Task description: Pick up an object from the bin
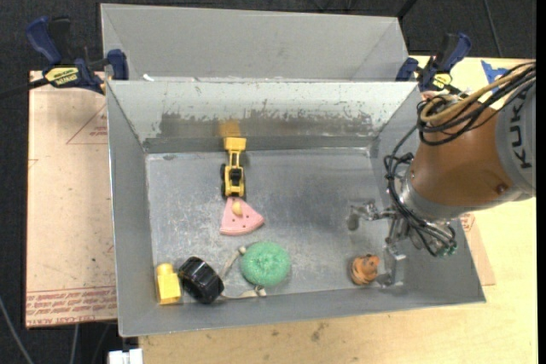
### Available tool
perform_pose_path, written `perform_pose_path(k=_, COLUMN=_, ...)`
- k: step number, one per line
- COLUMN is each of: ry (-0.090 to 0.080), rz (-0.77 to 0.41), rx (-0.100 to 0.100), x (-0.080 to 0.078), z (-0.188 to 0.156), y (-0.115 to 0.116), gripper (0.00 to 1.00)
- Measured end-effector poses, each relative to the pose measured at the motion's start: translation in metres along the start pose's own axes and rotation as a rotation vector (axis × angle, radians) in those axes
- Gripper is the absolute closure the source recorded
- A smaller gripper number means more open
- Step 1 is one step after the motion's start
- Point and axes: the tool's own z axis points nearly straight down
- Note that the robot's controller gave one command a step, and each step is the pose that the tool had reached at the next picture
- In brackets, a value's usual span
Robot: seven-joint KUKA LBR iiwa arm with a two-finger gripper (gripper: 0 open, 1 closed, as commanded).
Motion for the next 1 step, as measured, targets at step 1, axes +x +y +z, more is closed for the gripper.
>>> perform_pose_path(k=1, ry=0.005, rz=-0.103, rx=-0.004, x=0.0094, z=0.0040, y=0.0059, gripper=0.00)
